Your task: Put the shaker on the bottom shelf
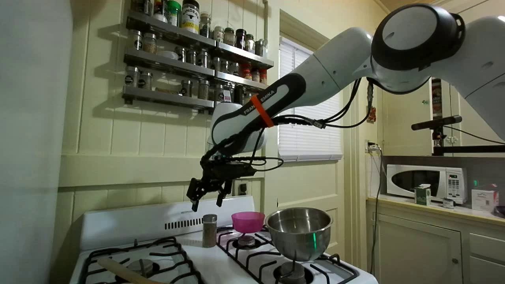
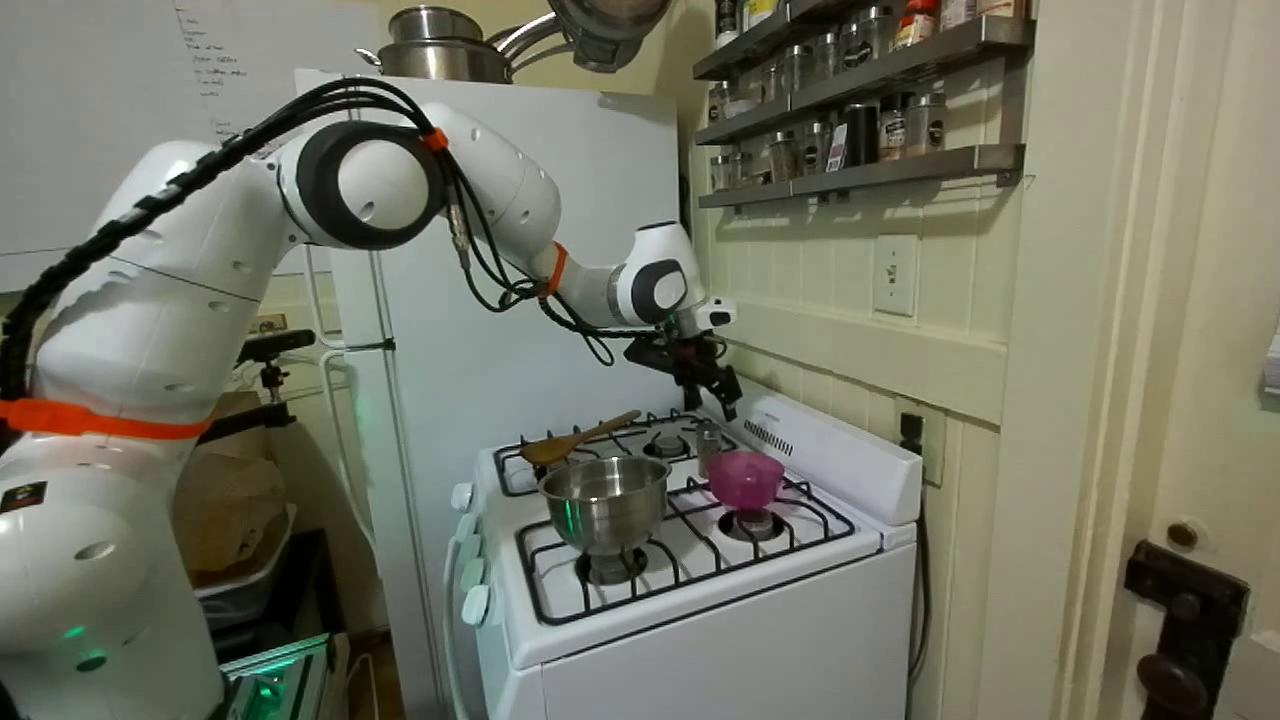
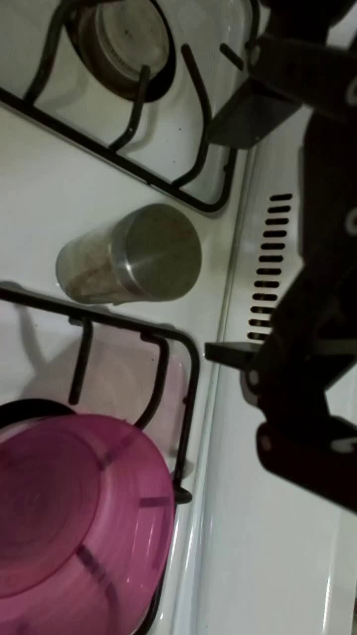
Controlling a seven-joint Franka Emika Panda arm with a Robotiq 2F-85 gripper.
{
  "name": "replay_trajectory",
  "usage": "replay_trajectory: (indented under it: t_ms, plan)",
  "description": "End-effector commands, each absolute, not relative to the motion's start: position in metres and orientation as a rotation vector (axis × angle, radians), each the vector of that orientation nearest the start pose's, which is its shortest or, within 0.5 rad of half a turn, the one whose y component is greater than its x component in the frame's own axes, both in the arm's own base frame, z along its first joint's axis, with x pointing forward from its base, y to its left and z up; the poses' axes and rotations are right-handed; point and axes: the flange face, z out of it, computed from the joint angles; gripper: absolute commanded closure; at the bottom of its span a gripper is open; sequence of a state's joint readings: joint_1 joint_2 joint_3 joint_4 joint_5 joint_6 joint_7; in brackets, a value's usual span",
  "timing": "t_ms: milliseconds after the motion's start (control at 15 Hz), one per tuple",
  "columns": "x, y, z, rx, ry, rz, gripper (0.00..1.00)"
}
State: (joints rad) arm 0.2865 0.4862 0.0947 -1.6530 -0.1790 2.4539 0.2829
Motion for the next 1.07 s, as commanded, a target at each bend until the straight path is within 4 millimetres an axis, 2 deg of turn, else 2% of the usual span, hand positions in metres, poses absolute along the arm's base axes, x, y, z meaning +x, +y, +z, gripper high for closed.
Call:
replay_trajectory:
  t_ms: [0, 133, 600, 1000]
  plan:
    - [0.660, 0.260, 0.352, -3.043, -0.217, -0.619, 0.00]
    - [0.660, 0.261, 0.346, -3.045, -0.160, -0.629, 0.00]
    - [0.648, 0.272, 0.326, -3.067, -0.134, -0.561, 0.00]
    - [0.640, 0.268, 0.315, -3.092, -0.052, -0.496, 0.00]
